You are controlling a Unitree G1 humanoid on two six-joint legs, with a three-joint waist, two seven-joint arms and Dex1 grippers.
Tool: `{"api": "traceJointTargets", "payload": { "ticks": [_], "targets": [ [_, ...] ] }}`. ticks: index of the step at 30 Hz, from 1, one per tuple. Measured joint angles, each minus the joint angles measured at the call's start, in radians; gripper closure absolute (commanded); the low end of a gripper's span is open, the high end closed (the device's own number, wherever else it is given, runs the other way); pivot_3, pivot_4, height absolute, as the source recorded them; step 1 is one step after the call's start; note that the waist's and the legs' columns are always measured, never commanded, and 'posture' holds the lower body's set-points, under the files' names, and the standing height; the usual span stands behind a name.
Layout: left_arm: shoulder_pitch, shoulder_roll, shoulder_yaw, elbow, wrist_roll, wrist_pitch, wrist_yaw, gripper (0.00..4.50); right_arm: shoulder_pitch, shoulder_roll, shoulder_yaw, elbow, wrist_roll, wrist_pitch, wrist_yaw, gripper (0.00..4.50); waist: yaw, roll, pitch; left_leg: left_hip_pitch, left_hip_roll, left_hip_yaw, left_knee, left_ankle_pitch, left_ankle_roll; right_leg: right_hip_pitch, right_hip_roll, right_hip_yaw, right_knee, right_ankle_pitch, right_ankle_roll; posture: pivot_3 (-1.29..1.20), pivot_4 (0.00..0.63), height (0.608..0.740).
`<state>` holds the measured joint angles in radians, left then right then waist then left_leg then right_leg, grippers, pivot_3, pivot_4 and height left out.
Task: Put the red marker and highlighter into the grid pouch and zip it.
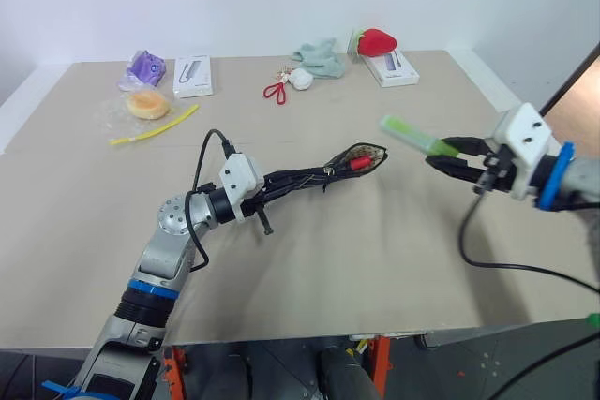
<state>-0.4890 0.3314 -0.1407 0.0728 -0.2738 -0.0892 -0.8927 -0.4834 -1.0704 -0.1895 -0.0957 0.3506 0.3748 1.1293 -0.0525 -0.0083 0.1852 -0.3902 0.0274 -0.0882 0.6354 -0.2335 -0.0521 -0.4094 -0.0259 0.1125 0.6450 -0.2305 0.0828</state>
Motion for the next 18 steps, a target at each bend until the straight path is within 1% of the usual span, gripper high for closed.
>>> {"api": "traceJointTargets", "payload": {
  "ticks": [2, 3, 5, 6, 10, 14, 18],
  "targets": [
    [-0.003, 0.0, 0.0, 0.007, 0.0, -0.001, -0.007, 4.5, -0.056, -0.072, 0.04, 0.017, -0.027, -0.063, 0.083, 3.46, 0.0, -0.001, 0.0, 0.001, 0.0, 0.0, 0.0, 0.0, 0.0, 0.0, 0.0, 0.0, 0.0, 0.0, 0.0, 0.0, 0.15, 0.74],
    [-0.005, 0.0, 0.0, 0.013, 0.0, -0.002, -0.011, 4.5, -0.092, -0.092, 0.082, 0.028, -0.064, -0.117, 0.122, 3.46, -0.001, -0.002, 0.001, 0.002, 0.001, 0.0, 0.0, 0.0, 0.0, 0.0, 0.001, 0.0, 0.0, 0.0, -0.001, 0.0, 0.15, 0.74],
    [-0.01, -0.004, -0.001, 0.02, 0.001, -0.003, -0.012, 4.5, -0.127, -0.086, 0.151, 0.05, -0.111, -0.181, 0.157, 3.46, -0.004, -0.005, 0.003, 0.002, 0.002, 0.001, 0.0, 0.0, -0.001, 0.0, 0.001, 0.0, 0.0, 0.001, -0.001, 0.0, 0.15, 0.74],
    [-0.012, -0.003, 0.0, 0.023, 0.001, -0.006, -0.014, 4.5, -0.149, -0.064, 0.204, 0.079, -0.144, -0.218, 0.173, 3.46, -0.006, -0.005, 0.003, 0.002, 0.002, 0.002, 0.0, 0.001, -0.001, 0.0, 0.001, 0.0, 0.0, 0.001, -0.001, 0.0, 0.15, 0.74],
    [-0.013, -0.002, -0.002, 0.025, 0.005, -0.014, -0.022, 4.5, -0.215, 0.0, 0.308, 0.197, -0.245, -0.35, 0.18, 3.46, -0.007, -0.005, 0.003, 0.0, 0.001, 0.002, 0.0, 0.001, -0.002, -0.001, 0.0, 0.001, 0.0, 0.002, 0.0, 0.0, 0.15, 0.74],
    [-0.011, -0.001, -0.009, 0.024, 0.009, -0.015, -0.033, 4.5, -0.31, 0.061, 0.366, 0.313, -0.322, -0.483, 0.184, 3.46, -0.006, -0.004, 0.004, 0.0, 0.001, 0.001, -0.001, 0.001, -0.002, -0.002, 0.0, 0.001, 0.0, 0.001, -0.001, 0.0, 0.15, 0.74],
    [-0.011, 0.0, -0.01, 0.023, 0.01, -0.016, -0.038, 4.5, -0.365, 0.122, 0.397, 0.377, -0.347, -0.581, 0.201, 3.46, -0.006, -0.004, 0.004, 0.0, 0.001, 0.001, -0.001, 0.001, -0.002, -0.002, 0.0, 0.001, 0.0, 0.004, -0.006, 0.0, 0.15, 0.74]
  ]
}}
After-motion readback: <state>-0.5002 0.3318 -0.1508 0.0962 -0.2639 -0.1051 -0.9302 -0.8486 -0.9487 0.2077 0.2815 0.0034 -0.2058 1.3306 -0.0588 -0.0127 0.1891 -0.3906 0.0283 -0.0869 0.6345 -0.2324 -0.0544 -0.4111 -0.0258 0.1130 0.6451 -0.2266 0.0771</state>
